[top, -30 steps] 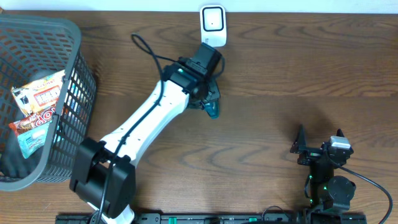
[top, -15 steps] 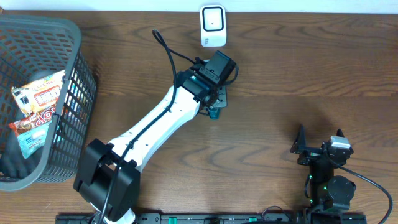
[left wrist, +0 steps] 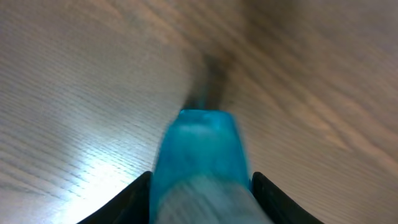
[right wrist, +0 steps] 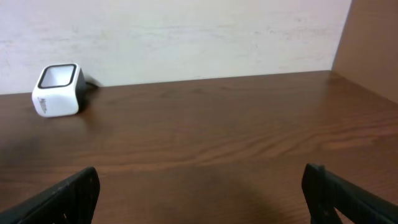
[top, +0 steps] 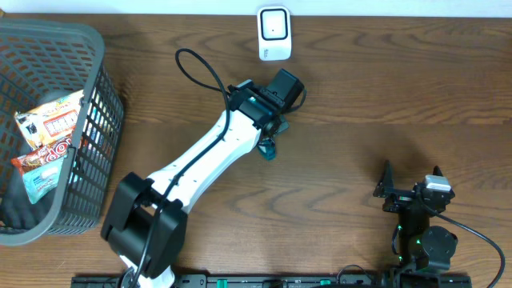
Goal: Scan the item barcode
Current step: 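Carry the teal bottle to the white scanner with the left gripper, then set the teal bottle upright on the table and release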
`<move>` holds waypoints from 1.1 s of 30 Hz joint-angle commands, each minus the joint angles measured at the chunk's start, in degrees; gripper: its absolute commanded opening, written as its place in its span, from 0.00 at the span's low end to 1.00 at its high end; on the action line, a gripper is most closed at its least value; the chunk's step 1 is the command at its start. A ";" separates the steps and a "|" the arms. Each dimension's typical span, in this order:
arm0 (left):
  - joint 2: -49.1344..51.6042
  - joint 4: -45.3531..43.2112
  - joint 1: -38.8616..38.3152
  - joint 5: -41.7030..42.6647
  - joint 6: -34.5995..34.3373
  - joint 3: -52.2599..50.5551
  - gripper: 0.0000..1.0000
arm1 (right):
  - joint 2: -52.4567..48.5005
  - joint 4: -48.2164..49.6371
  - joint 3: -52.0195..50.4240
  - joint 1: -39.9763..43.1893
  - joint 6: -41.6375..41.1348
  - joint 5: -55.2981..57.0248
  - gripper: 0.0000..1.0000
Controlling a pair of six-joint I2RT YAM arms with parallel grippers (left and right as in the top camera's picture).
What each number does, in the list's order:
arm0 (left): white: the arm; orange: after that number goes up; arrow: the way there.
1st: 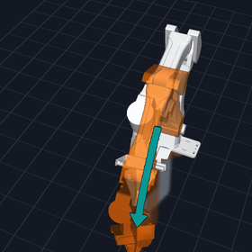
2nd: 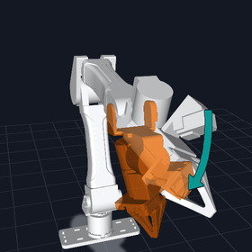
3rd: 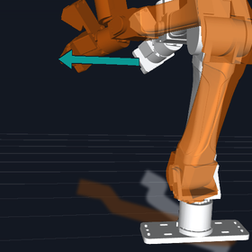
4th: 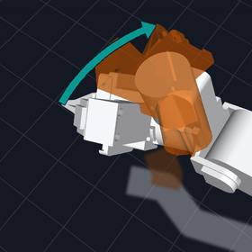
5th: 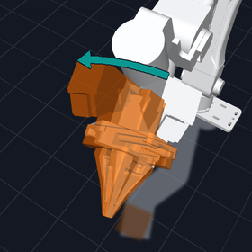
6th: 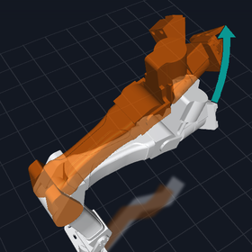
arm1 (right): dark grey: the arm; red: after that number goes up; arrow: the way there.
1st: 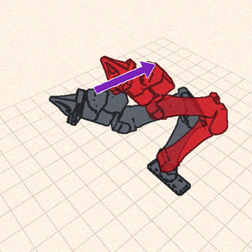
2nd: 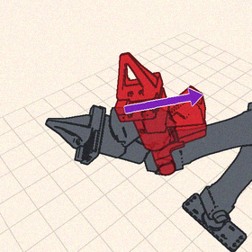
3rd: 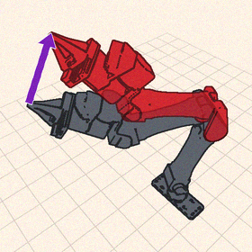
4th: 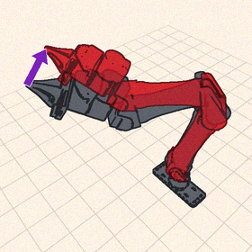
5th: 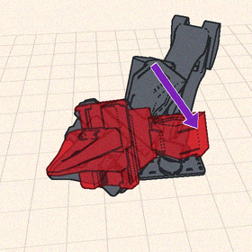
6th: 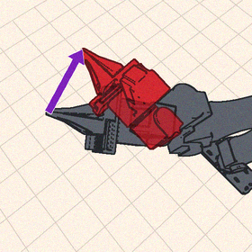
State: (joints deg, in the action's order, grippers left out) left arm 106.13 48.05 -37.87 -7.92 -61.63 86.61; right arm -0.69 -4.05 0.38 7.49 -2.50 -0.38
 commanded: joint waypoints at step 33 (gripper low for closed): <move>-10.19 29.24 12.39 -10.64 18.73 35.76 0.98 | 0.37 -0.26 -0.07 0.24 0.02 0.26 0.99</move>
State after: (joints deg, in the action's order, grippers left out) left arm 101.10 75.66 -32.42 -11.09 -46.63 118.37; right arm -0.69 -4.05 0.38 7.49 -2.50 -0.38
